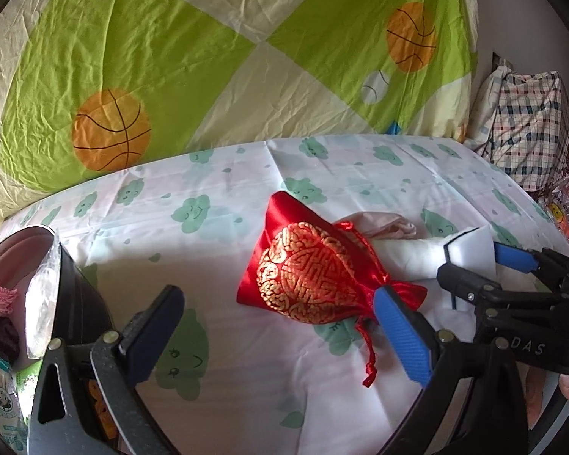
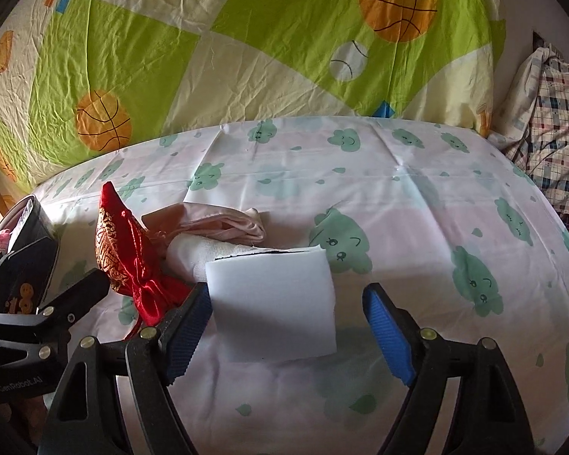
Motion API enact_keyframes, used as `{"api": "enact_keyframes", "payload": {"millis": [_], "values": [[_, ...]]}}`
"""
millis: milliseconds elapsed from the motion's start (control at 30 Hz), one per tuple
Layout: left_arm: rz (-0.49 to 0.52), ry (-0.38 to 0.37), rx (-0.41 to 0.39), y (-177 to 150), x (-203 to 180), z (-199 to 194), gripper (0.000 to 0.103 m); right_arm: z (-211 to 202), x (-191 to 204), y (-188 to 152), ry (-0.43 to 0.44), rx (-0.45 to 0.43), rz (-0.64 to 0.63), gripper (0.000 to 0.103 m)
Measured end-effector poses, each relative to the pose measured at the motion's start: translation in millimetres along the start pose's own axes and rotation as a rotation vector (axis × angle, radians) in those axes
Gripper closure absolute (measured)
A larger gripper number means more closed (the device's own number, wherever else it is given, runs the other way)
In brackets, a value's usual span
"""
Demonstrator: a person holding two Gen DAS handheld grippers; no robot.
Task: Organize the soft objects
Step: 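Grasp the red brocade pouch with the left gripper while the right gripper grasps the white sponge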
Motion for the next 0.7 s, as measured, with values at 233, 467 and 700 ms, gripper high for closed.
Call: {"api": "enact_keyframes", "payload": {"millis": [233,467,700], "values": [[0.015,-0.020,0.012,4,-9,10,0.001,6,1,-1,0.054,0.039,0.009,0.044],[0.039,-0.023,0.036,11,-19,23,0.001,-10,-2,1,0.005,-0.040,0.017,0.046],[0.011,-0.066,0.084,13,-19,37,0.005,-20,-2,3,-0.039,-0.094,0.001,0.046]]}}
Point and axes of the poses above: each gripper's, at about its wrist camera, not at the fingertips, and z roughly the way its jaws point, x to its left, y to its top, the point moved 7 cm from there along z, roughly the way its jaws point, and after that the axes turned 11 degrees about x, right-handed, at the moved point
